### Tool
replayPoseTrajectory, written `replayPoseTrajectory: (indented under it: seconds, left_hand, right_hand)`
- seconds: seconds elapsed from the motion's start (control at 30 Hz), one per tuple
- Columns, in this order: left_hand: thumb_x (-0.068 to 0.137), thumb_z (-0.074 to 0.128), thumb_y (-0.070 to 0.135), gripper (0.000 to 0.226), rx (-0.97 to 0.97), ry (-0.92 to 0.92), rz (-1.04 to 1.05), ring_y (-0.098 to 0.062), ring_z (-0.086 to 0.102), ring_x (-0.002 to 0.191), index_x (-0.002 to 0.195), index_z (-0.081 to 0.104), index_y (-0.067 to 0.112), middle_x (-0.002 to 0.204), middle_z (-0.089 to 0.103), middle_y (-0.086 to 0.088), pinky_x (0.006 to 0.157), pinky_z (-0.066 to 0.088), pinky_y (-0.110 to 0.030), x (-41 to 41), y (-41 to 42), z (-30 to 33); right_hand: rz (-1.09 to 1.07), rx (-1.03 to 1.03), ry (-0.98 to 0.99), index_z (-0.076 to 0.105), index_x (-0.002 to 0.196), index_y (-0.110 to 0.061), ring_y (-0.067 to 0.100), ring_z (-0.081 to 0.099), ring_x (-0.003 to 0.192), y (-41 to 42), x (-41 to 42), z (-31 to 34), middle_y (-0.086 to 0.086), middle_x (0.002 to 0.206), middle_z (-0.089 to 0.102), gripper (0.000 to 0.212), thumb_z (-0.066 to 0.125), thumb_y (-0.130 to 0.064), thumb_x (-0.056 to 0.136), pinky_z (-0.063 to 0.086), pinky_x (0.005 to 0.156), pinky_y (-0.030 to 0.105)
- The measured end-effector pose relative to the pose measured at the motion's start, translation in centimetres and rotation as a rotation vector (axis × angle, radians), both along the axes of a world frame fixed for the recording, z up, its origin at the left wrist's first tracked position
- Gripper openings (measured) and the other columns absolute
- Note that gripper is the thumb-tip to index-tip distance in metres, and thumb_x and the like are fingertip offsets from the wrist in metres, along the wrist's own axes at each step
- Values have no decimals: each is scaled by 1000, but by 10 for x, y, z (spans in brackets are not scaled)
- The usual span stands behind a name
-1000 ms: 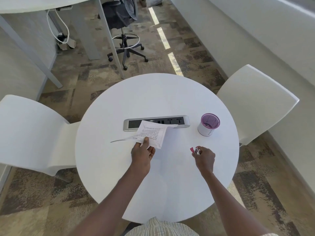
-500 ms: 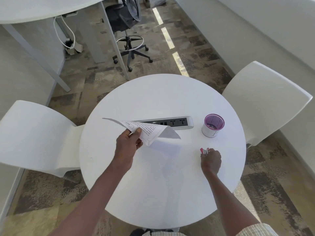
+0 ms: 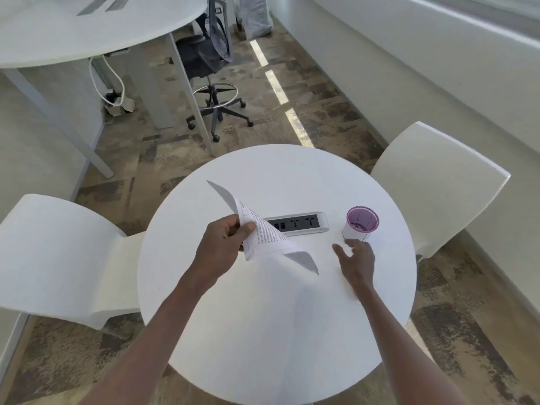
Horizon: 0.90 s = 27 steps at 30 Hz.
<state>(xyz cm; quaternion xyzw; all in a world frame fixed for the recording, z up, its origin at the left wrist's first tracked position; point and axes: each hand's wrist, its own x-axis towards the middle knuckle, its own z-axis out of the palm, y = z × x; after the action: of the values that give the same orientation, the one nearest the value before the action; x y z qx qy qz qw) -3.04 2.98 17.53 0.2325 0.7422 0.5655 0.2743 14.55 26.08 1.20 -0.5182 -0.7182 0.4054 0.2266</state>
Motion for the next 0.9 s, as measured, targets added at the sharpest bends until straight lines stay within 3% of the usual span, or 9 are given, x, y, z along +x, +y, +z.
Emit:
replayPoseTrajectory:
  seconds: [0.07,0.13,0.27,0.37,0.43,0.5,0.6,0.73,0.9]
  left_hand:
    - [97,63,26,14,-45,62,-107,-11,70,78,91,76,27,88,79,5,73,55,-27,0,-3,11]
    - [97,63,26,13,-69,114,-194,-4,65,75,93,75,29,89,78,6,70,48,-17,-1,-7,24]
    - [96,63,20,18,-86,215,-325,-8,68,84,105,76,28,98,77,2,75,48,-19,-9,-15,57]
    - [95,66,22,19,-94,262,-381,-2,71,86,104,77,34,98,78,14,69,49,-7,-19,-26,77]
    - [93,68,28,13,-100,305,-372,-1,71,83,99,78,34,95,77,16,67,48,-6,-25,-32,85]
    - [91,72,28,8,-61,349,-321,0,70,79,95,78,31,90,77,15,64,47,-6,-28,-34,89]
    - [83,80,25,5,25,364,-168,-3,71,74,87,79,29,85,77,13,60,49,-12,-35,-35,93]
    - [80,82,28,12,101,384,5,-1,70,70,78,76,37,82,76,18,58,49,-12,-42,-32,96]
    - [85,78,28,6,223,257,115,-23,75,81,89,74,32,89,79,3,69,60,-39,-48,-24,95]
  right_hand:
    - [142,-42,78,67,119,-9,21,61,106,-1,-16,30,6,121,64,45,81,-29,80,47,91,31]
    - [287,-100,121,64,124,-16,15,57,111,-2,-33,59,-1,128,61,55,85,-31,75,49,96,34]
    - [493,-181,185,46,143,-25,13,44,130,-6,-53,100,-7,146,46,87,90,-32,68,44,106,39]
    - [582,-217,216,31,150,-27,13,39,131,-12,-57,113,-11,147,40,105,92,-31,65,42,105,37]
    - [640,-263,258,37,145,-29,9,45,128,-17,-57,118,-15,142,46,97,91,-34,65,46,100,31]
    - [689,-319,327,56,129,-26,11,59,122,-21,-54,121,-14,130,63,75,92,-37,63,54,89,22]
    - [709,-393,424,74,113,-17,22,69,113,-28,-50,121,-1,120,74,43,87,-23,73,57,87,25]
    - [674,-414,472,73,117,-16,19,68,114,-45,-46,119,0,124,72,36,79,-18,82,55,91,23]
    - [579,-433,497,68,124,-10,25,64,120,-71,-44,104,9,128,69,35,71,-9,89,51,104,36]
